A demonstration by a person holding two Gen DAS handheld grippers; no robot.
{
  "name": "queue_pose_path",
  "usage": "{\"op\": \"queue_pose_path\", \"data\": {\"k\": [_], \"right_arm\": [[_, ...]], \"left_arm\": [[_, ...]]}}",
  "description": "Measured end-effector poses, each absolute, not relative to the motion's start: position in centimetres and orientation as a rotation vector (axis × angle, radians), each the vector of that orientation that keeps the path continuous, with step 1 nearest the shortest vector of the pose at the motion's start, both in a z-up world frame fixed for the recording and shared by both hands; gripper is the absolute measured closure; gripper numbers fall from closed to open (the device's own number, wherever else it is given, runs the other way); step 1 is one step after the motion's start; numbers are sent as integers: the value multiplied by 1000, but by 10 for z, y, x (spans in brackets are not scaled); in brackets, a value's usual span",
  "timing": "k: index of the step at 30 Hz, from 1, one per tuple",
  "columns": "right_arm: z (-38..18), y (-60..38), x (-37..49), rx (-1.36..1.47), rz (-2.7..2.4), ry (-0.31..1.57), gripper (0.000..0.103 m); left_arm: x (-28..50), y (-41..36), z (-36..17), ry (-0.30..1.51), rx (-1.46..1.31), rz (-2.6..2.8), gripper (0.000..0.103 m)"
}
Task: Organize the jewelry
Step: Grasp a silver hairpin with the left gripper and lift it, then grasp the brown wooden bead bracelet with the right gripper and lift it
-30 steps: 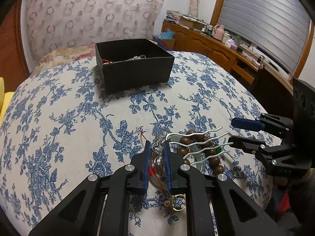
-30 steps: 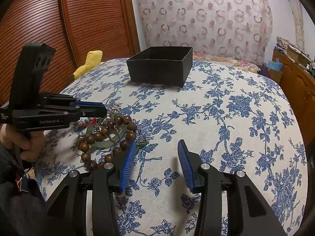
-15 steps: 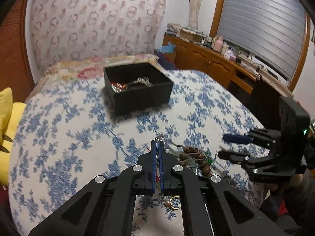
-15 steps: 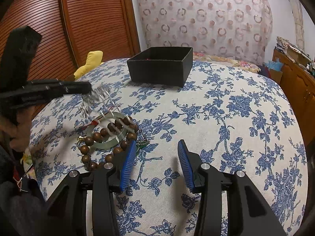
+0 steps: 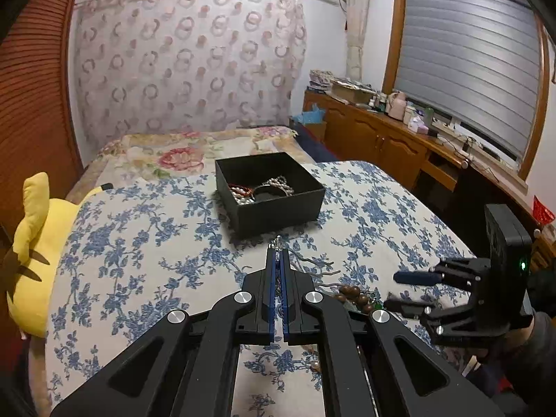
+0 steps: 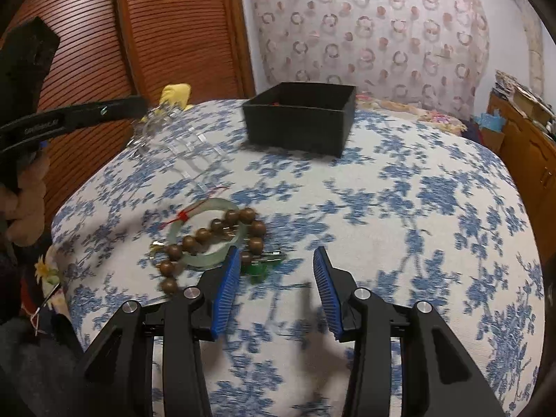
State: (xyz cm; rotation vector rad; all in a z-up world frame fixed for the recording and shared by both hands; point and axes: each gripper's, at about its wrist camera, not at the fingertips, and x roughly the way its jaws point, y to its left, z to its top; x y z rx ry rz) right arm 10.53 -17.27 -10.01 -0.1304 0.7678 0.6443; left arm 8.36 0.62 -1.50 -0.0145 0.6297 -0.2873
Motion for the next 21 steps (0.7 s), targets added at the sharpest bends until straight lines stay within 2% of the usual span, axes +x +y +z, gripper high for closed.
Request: {"op": "queue_pose_path", "data": {"k": [3,10,19,21], "right_arm": [[-99,-162,97,-140,675,778,75],[-104,-147,86,-140,682,830,76],[-110,-145,112,-100,624,890,76],[-110,-141,115,-137,601,880,79]], "left_arm": [[82,9,-15,624,-24,-280,102],[77,14,-17,612,-34,-264,102],[76,16,-17,608,-34,-264,102],[75,16,-17,607,-34,-263,102]]}}
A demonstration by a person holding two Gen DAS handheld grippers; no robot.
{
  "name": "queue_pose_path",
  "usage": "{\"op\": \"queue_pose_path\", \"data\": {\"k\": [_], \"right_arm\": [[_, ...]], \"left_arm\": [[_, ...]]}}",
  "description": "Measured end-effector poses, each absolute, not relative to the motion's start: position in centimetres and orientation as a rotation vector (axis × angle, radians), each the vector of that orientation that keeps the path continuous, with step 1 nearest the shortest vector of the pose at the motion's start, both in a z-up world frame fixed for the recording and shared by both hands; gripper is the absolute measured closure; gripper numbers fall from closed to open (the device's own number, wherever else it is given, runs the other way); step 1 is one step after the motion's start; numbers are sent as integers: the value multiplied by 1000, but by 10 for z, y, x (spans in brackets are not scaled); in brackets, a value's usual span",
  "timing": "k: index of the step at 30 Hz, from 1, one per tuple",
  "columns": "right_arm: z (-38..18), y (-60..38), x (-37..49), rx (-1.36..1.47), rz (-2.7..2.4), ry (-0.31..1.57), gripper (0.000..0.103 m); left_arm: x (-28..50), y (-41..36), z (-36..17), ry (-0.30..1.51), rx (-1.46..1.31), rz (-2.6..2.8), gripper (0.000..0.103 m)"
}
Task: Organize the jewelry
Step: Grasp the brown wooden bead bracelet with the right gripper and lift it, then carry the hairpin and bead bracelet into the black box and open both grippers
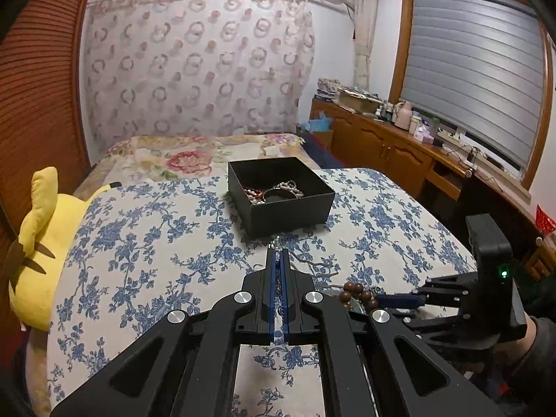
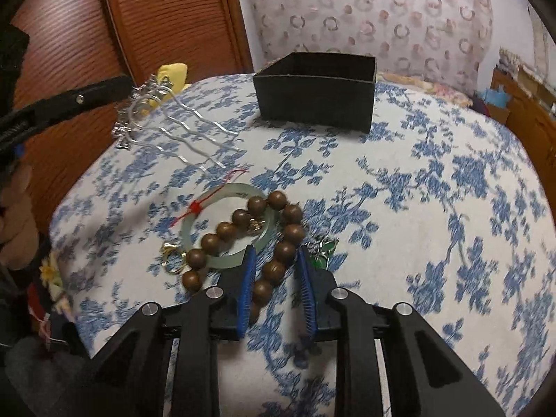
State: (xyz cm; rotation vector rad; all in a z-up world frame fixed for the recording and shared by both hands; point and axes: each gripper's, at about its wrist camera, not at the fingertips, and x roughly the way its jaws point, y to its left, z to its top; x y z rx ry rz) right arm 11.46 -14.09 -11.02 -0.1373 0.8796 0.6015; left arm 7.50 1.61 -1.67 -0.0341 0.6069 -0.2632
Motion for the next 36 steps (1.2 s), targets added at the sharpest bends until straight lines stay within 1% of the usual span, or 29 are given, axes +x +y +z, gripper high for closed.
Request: {"op": "queue_pose_path", "data": {"k": [4,6,7,8,12,21,27,36], "right_arm": [[-110,-134,113,-206,590,863,79],[-109,-133,112,-227,593,862,85],[-109,-133,111,-233,595,859,85],[-109,-133,109,-241,596,850,88],[-100,-136,103,-240,604,802,88],[-46,-144,82,-219,638,654,88],[-17,-143,78,-225,652,586,88],[23,-144,110,-255,629,496,88]], "left_arm": [[75,16,-17,608,-32,-263,102],[75,17,-17,607,-34,-263,102],[75,17,-17,605,-35,-262,102],[74,18,-16,602,-35,-261,102],[72,21,-12,592,-36,-254,102],[75,17,-3,573,-32,-244,102],[78,15,2,561,-28,-244,102],[101,9,21,523,-9,-253,101]]}}
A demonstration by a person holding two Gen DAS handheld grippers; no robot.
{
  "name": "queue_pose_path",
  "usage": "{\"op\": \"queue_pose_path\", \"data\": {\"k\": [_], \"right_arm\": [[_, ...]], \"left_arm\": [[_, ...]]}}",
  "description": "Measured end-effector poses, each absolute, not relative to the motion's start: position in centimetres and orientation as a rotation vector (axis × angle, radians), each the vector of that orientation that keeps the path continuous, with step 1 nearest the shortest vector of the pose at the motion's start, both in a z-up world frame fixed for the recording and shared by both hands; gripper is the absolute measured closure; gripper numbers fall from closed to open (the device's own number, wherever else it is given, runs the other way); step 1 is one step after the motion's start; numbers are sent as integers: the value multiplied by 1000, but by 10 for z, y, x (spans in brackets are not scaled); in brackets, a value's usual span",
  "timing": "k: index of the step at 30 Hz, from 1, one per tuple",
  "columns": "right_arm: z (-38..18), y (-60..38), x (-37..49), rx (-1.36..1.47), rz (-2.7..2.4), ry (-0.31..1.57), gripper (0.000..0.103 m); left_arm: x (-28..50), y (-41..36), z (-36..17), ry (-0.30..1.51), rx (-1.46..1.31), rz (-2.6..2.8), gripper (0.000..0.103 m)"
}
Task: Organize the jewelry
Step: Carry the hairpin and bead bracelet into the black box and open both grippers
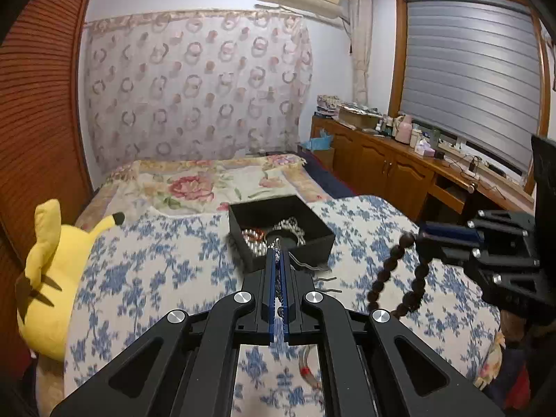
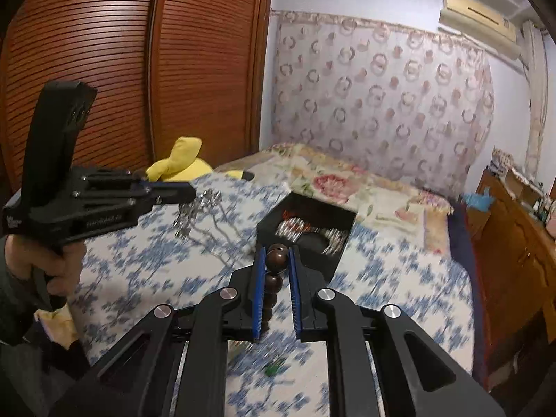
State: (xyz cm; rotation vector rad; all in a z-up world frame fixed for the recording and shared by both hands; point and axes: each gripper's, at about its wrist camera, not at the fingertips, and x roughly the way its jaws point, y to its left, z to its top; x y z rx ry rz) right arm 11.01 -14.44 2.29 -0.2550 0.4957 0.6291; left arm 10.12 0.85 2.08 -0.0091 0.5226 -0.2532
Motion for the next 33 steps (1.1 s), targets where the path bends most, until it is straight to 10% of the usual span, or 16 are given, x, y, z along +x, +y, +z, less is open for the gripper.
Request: {"op": "queue_pose_path", "data": {"k": [33], "right_arm": [[-24,-125,279,-240,688,629,88]], "left_arm": [[260,3,-12,637,-6,-225,101]]}}
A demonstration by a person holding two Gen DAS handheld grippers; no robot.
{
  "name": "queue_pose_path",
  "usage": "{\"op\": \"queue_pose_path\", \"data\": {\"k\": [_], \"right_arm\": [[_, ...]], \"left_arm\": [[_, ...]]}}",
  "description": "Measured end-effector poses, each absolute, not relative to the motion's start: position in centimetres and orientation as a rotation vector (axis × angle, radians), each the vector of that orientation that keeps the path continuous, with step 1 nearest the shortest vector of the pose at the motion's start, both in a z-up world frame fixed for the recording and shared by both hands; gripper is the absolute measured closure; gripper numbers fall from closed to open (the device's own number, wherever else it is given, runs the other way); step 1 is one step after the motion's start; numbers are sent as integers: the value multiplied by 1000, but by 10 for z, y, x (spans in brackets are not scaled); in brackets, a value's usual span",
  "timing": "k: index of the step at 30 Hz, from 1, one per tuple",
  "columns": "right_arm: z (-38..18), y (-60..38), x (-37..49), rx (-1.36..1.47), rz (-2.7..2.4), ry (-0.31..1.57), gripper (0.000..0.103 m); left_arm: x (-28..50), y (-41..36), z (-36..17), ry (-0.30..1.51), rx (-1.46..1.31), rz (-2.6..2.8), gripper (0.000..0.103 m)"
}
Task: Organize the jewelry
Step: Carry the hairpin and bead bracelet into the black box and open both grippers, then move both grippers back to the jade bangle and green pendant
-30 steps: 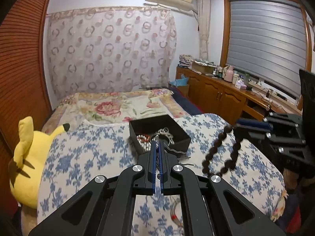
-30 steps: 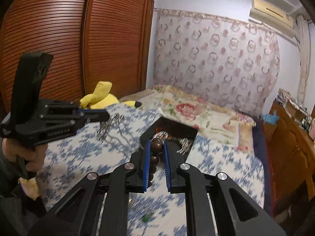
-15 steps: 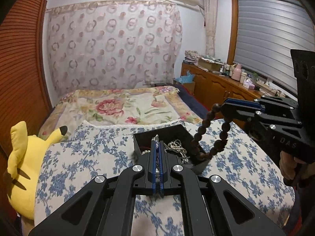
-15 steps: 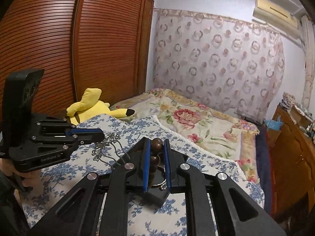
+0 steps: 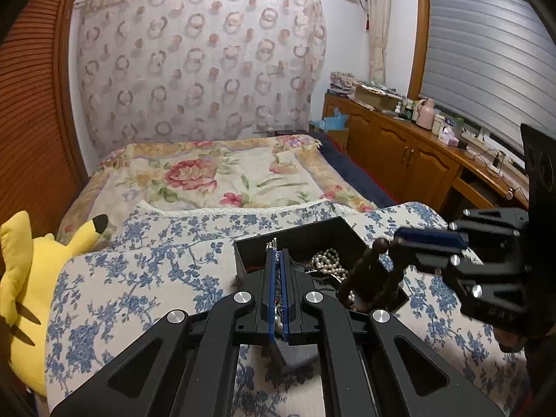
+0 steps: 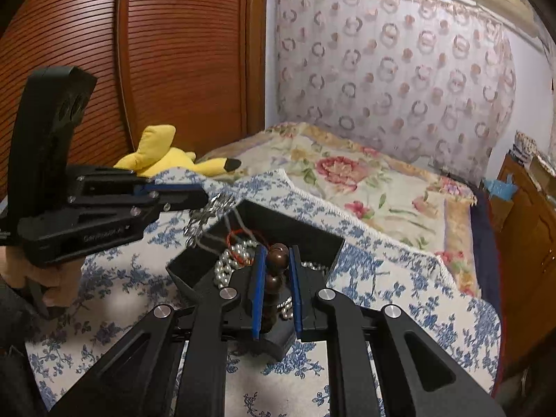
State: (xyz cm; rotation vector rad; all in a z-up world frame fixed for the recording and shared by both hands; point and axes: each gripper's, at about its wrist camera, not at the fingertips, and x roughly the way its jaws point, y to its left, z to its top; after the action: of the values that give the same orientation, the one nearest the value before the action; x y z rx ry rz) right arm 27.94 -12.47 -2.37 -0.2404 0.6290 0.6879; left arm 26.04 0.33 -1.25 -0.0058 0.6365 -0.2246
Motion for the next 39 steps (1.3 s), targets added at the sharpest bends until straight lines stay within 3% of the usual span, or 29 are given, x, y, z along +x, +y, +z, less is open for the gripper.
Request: {"op": "queue_pose_path", "data": {"k": [8,12,33,35,36,39], "right_arm": [[-31,-132,281,-216,691,657,87],[-29,-136,281,-209,695,656,78],[-29,-158,240,-199,640,648,77],[-28,-161,230,-188,640,646,77],[-29,-162,224,-184,640,646,77],[-32,-167,205,-168,640,652,77]], "left_arm": [[276,-6,-21,657,7,-235,101],[281,-8,-23,665,9,-239,101],[253,-4,-6,631,-5,-247,100],[238,0,-7,629,-9,-244,95],[231,1,-7,627,-11,-243,86],[205,7,-9,617,-6,-237,79]]}}
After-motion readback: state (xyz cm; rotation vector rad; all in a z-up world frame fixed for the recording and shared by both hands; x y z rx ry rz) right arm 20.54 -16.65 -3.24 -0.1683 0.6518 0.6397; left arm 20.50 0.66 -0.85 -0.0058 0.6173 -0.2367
